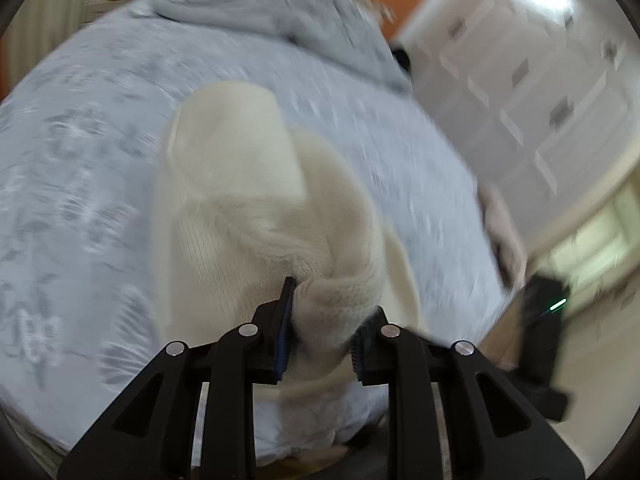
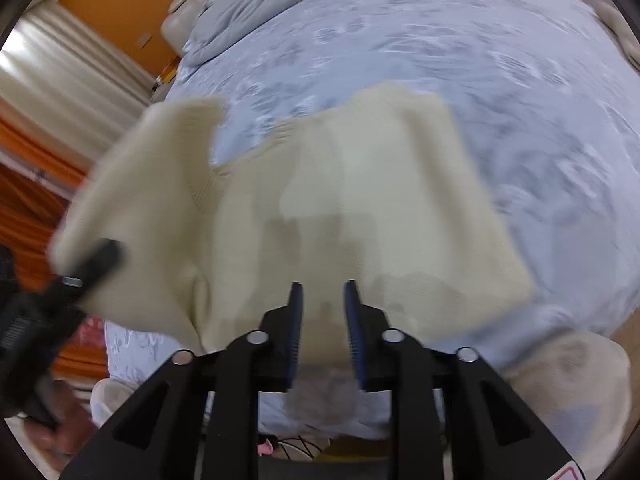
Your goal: Fold small clothes
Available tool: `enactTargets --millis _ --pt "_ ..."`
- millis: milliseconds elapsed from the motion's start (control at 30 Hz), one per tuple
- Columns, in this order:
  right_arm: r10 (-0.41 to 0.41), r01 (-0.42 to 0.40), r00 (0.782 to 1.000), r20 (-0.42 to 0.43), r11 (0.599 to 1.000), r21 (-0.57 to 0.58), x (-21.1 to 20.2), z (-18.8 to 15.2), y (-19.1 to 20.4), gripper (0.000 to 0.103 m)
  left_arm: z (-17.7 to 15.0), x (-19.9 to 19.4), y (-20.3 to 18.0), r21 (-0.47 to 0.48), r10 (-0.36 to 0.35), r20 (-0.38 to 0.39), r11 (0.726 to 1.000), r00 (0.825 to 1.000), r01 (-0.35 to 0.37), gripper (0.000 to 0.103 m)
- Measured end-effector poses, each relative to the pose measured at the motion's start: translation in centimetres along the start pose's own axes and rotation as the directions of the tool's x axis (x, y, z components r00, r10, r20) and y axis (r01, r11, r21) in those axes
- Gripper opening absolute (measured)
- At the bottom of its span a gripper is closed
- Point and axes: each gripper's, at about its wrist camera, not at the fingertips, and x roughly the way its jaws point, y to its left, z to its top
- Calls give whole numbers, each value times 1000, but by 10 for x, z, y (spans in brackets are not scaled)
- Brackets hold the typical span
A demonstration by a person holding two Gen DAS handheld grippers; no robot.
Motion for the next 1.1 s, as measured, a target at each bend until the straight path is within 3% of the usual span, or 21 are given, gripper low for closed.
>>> enactTargets --millis 100,167,200,267,300,333,400,500,567,633,667,700,733,767,800,867,933,1033,1100 --pt "-27 27 1000 -2 1000 -8 -7 -6 -21 31 -28 43 -24 120 86 -95 990 992 -74 30" --pt "-3 3 1000 -10 1000 -13 -11 -7 -25 36 -46 47 -30 161 134 -97 980 986 -117 36" --pt "11 -11 1000 -13 1000 -20 -13 -5 -25 43 -51 40 -32 177 134 -74 977 988 -120 48" --pt "40 -41 999 -19 998 -38 -11 0 -15 74 -58 19 -33 191 135 -25 973 990 -128 71" --pt "51 -52 999 -19 998 -44 -10 1 -9 75 -61 8 -32 187 156 6 970 988 -154 91" --pt "67 -68 998 -22 997 -47 -10 4 -5 75 -60 -2 -27 177 194 36 964 980 -197 97" --pt "124 -126 990 -60 992 -28 1 15 5 75 -69 -15 -14 162 265 66 949 962 -272 97" --pt "184 -181 970 -162 983 29 29 30 29 81 -75 -14 8 138 342 9 930 940 -340 97" --pt "159 -161 958 -239 987 11 48 32 46 82 -80 -15 23 111 389 -17 916 921 -385 97" --pt "98 -105 950 -296 994 -7 66 32 60 82 -81 -19 34 80 400 -40 915 916 -396 97" --pt "70 -78 946 -317 997 -14 75 29 68 81 -82 -19 39 58 396 -54 918 917 -393 97" --pt "61 -74 944 -324 997 -26 81 27 76 73 -83 -21 41 49 393 -60 919 918 -391 97" --pt "63 -81 948 -313 996 -46 83 25 83 43 -85 -24 42 45 394 -63 919 917 -392 97" --pt "22 -52 960 -279 993 -102 80 24 95 21 -86 -26 43 47 398 -62 917 915 -396 97" --pt "31 -67 966 -258 989 -133 73 25 103 18 -85 -25 42 55 404 -58 914 913 -401 97" --pt "184 -205 968 -170 972 -115 37 39 112 13 -84 -24 37 66 402 -57 915 914 -398 97" --pt "261 -271 961 -90 955 -123 -1 53 111 13 -81 -21 28 87 384 -45 921 922 -379 97" --pt "292 -289 956 12 950 -118 -49 66 74 13 -75 -9 18 123 369 -38 924 929 -362 97" --pt "264 -262 964 16 962 -74 -49 69 39 13 -70 7 12 143 362 -49 925 931 -352 96"
